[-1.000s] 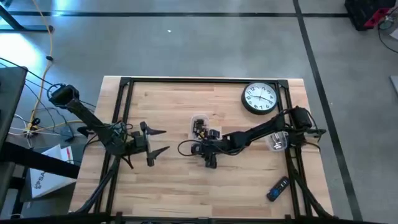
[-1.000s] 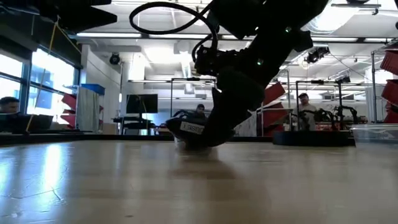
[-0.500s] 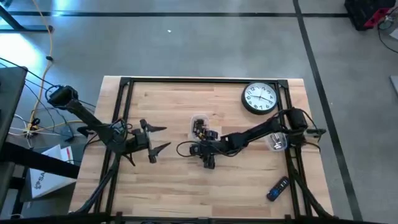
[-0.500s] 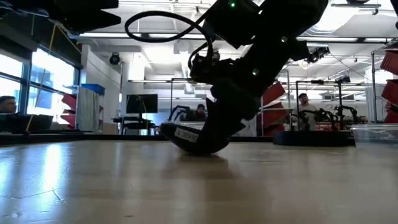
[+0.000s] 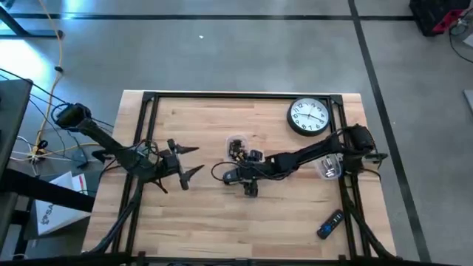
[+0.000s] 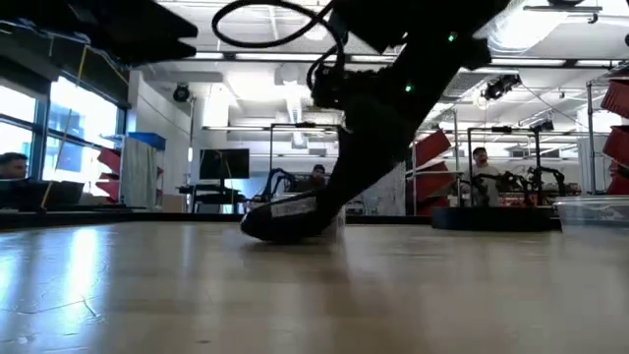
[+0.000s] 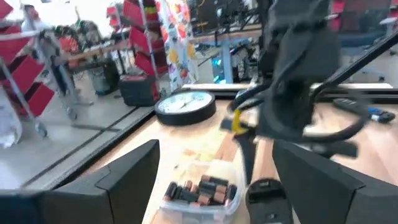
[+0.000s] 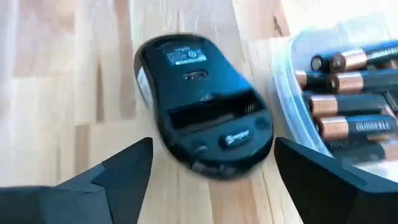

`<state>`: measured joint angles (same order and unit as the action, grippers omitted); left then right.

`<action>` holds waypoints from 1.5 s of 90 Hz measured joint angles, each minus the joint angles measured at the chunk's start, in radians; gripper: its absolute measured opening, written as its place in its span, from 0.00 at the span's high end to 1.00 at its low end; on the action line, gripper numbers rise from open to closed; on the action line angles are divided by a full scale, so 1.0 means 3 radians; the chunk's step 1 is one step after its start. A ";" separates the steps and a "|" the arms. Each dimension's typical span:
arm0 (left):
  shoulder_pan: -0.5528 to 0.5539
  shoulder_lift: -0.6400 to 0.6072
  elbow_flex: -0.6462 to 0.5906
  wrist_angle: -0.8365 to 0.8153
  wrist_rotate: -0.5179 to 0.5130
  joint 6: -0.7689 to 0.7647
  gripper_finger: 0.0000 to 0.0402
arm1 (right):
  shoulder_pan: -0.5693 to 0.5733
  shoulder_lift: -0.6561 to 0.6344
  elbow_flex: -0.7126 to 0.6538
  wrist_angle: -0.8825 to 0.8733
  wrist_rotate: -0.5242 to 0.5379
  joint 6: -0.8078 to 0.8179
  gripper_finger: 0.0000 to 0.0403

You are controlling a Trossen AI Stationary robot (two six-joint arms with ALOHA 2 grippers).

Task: Insert battery
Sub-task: Insert the brown battery into the mouse's battery compartment

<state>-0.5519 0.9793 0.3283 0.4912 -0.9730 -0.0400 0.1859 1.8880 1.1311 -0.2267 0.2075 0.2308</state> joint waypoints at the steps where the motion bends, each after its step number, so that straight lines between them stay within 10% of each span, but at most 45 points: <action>1: 0.0012 0.0004 0.0000 -0.0031 0.0006 -0.0040 0.26 | 0.0006 -0.0014 -0.0001 -0.0013 0.0001 0.0008 0.25; 48: 0.0686 0.0973 -0.0001 -0.0364 0.0472 -0.1075 0.26 | -0.0444 -0.0152 0.0003 0.0472 0.0324 0.0213 0.26; 86: 0.1088 0.1641 0.0000 0.0306 0.0975 -0.1077 0.26 | -0.0651 -0.0076 0.0002 0.0456 0.0153 0.0030 0.53; 135: 0.1444 0.2253 0.0022 0.0968 0.1609 -0.0969 0.26 | -0.0997 0.0009 0.0003 0.0324 -0.0473 -0.1162 0.65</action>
<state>-0.1187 1.6553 0.3348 0.7816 -0.4904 -0.3306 -0.1133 1.8908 1.1320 -0.1295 0.0656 -0.1176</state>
